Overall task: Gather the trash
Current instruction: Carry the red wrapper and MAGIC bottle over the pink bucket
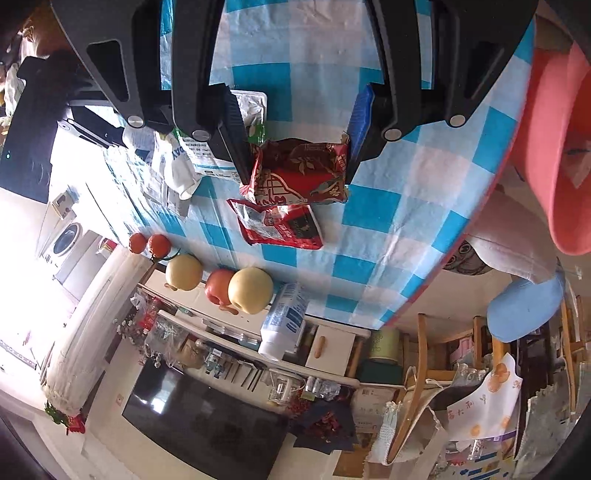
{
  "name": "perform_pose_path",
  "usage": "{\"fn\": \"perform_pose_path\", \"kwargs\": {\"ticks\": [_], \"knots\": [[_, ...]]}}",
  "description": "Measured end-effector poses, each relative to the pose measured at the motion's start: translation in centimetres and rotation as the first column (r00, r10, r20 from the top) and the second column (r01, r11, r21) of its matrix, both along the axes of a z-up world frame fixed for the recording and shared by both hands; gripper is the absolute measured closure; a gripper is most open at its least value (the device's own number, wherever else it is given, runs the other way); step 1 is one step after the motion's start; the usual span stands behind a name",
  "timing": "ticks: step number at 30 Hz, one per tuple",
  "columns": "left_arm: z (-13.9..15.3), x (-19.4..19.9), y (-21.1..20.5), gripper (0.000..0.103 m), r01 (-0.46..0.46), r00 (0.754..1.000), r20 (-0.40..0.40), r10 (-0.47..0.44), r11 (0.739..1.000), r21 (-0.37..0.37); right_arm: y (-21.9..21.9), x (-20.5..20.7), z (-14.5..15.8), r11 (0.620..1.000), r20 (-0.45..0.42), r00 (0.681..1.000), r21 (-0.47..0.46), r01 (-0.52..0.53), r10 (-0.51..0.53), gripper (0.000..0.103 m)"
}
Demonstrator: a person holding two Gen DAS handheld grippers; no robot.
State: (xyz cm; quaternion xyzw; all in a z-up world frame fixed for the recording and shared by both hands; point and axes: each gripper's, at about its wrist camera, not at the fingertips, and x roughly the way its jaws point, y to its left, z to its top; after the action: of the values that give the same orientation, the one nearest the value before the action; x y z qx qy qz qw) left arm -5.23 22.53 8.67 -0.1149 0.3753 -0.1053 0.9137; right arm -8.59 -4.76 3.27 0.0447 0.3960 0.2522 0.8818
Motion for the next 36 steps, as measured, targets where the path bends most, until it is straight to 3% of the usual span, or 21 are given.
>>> {"fn": "perform_pose_path", "kwargs": {"ticks": [9, 15, 22, 29, 36], "knots": [[2.1, -0.6, 4.6, 0.054, -0.128, 0.991, 0.031, 0.127, 0.992, 0.019, 7.5, -1.4, 2.2, 0.993, 0.031, 0.993, 0.005, -0.116, 0.116, 0.043], [3.1, -1.3, 10.0, 0.054, -0.262, 0.964, 0.038, 0.262, 0.965, 0.009, 14.0, -1.8, 4.2, 0.972, 0.063, 0.97, -0.024, -0.233, 0.234, 0.043], [3.3, -2.5, 17.7, 0.054, -0.455, 0.89, 0.027, 0.454, 0.891, 0.002, 22.4, -2.3, 5.6, 0.922, 0.099, 0.92, -0.129, -0.366, 0.379, 0.043], [2.3, -3.8, 23.6, 0.054, -0.582, 0.813, -0.018, 0.582, 0.813, -0.027, 29.3, -2.1, 4.8, 0.865, 0.09, 0.873, -0.216, -0.453, 0.48, 0.043], [1.4, -4.1, 26.1, 0.053, -0.626, 0.78, -0.055, 0.624, 0.779, -0.039, 34.1, -2.7, 3.4, 0.816, 0.073, 0.837, -0.283, -0.504, 0.542, 0.042]]}}
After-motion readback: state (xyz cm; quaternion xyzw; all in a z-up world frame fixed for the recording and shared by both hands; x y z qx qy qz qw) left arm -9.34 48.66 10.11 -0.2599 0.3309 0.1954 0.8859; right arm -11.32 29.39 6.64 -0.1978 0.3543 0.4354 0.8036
